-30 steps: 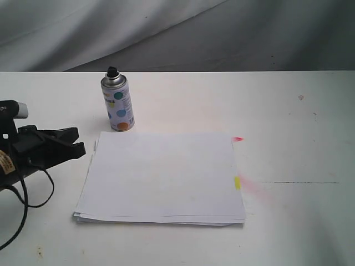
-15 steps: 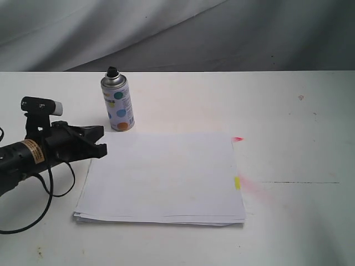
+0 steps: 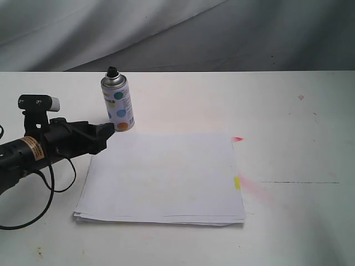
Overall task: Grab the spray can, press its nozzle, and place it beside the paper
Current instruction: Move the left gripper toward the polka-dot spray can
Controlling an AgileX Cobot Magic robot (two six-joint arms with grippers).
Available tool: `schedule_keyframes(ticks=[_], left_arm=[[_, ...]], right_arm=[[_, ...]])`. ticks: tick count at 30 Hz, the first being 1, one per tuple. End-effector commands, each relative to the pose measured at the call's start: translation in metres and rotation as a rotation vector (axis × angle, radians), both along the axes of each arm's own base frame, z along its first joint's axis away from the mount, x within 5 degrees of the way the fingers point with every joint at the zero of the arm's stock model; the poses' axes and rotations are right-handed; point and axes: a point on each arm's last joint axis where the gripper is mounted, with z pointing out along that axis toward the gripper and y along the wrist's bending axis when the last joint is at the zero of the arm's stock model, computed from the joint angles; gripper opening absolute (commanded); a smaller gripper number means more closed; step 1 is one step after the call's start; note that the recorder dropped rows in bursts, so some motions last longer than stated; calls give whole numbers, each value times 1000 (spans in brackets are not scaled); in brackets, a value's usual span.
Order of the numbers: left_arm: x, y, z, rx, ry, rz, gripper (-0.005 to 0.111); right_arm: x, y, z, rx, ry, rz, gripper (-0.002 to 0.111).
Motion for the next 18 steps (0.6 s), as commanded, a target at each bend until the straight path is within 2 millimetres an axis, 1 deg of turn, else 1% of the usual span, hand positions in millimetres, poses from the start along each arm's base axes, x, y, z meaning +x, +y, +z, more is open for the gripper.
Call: schedule_keyframes(ticks=[1, 6, 11, 16, 18], left_arm=[[2, -2, 2, -28, -10, 4, 104], [2, -3, 3, -31, -30, -2, 104], [4, -2, 7, -14, -85, -2, 104], [17, 0, 8, 47, -59, 28, 104], [22, -1, 10, 47, -68, 29, 104]], right_arm=[[0, 0, -1, 10, -1, -10, 0], [0, 0, -1, 10, -1, -10, 0], [0, 0, -1, 10, -1, -10, 0], [0, 0, -1, 10, -1, -10, 0], [0, 0, -1, 10, -1, -10, 0]])
